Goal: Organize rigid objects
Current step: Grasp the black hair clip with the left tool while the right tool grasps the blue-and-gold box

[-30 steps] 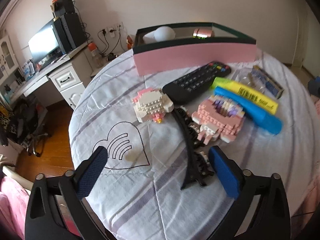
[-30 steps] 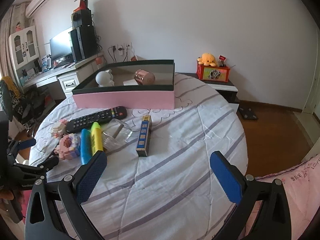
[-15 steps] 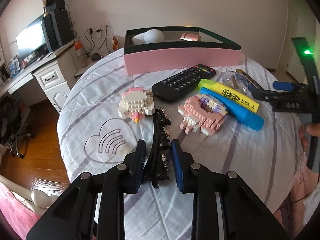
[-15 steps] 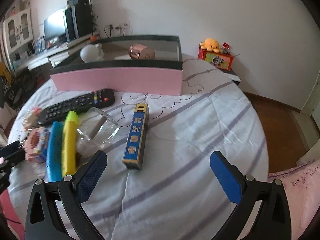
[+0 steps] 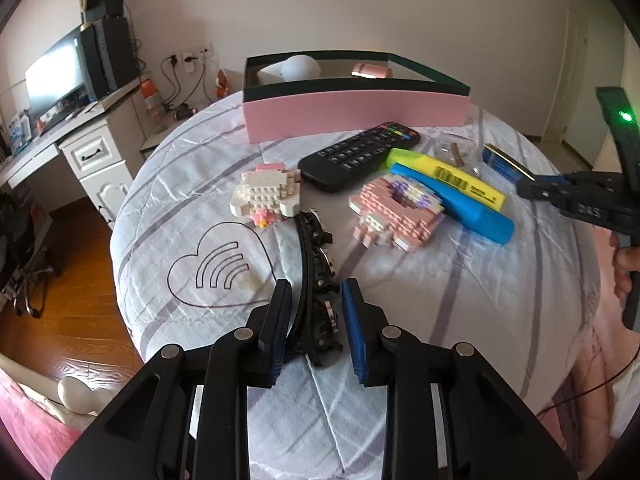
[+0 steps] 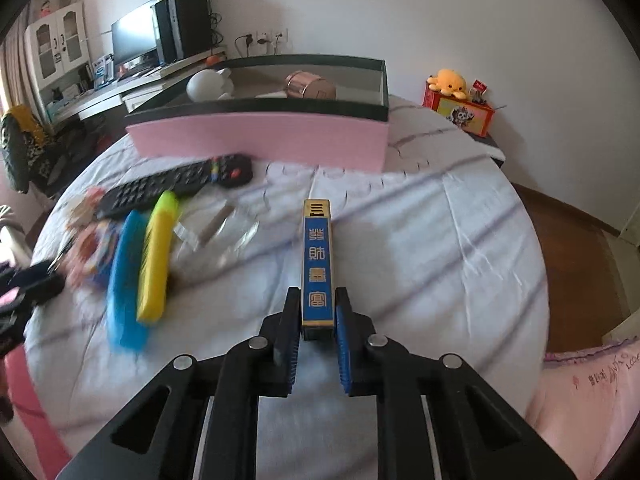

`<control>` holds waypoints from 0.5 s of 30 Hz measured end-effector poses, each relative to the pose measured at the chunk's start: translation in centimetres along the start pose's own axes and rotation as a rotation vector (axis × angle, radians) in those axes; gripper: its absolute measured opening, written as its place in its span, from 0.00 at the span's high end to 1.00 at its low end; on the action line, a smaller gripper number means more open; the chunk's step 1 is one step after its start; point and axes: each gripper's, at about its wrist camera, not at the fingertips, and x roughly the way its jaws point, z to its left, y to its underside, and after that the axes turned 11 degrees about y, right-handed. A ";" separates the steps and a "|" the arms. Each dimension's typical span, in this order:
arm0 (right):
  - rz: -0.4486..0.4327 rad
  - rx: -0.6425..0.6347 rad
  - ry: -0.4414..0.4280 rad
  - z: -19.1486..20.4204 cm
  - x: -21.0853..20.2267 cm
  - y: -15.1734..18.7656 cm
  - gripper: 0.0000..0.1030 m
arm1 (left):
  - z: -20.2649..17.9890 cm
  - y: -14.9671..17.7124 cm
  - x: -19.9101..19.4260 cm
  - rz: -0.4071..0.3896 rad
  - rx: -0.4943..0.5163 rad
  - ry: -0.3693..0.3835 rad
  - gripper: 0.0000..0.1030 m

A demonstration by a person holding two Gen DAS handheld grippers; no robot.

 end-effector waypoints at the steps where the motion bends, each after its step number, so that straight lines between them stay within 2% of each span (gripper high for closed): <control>1: 0.000 -0.005 -0.003 0.0 -0.3 0.3 0.85 | 0.1 0.1 0.1 -0.002 -0.005 0.000 0.74; 6: -0.010 0.045 -0.023 -0.8 -0.2 0.6 0.83 | 0.2 -0.6 0.8 -0.007 -0.029 -0.022 0.70; 8: -0.016 0.048 -0.010 -0.7 0.2 0.2 0.71 | 0.1 -1.0 1.3 -0.002 -0.026 -0.044 0.62; 10: -0.025 0.049 0.008 -0.6 0.5 -0.1 0.64 | -0.1 -1.2 1.7 -0.006 -0.019 -0.059 0.61; 12: -0.025 0.053 0.017 -0.5 1.0 -0.4 0.63 | 0.0 -1.4 2.0 -0.015 -0.028 -0.056 0.62; 13: -0.030 0.051 0.016 -0.4 1.1 -0.4 0.63 | 0.0 -1.5 2.1 -0.023 -0.032 -0.053 0.69; 14: -0.031 0.044 0.020 -0.3 1.1 -0.4 0.66 | 0.0 -1.6 2.1 -0.029 -0.029 -0.055 0.82; 15: -0.030 0.034 0.025 -0.1 1.2 -0.3 0.72 | 0.1 -1.7 2.1 -0.031 -0.029 -0.052 0.82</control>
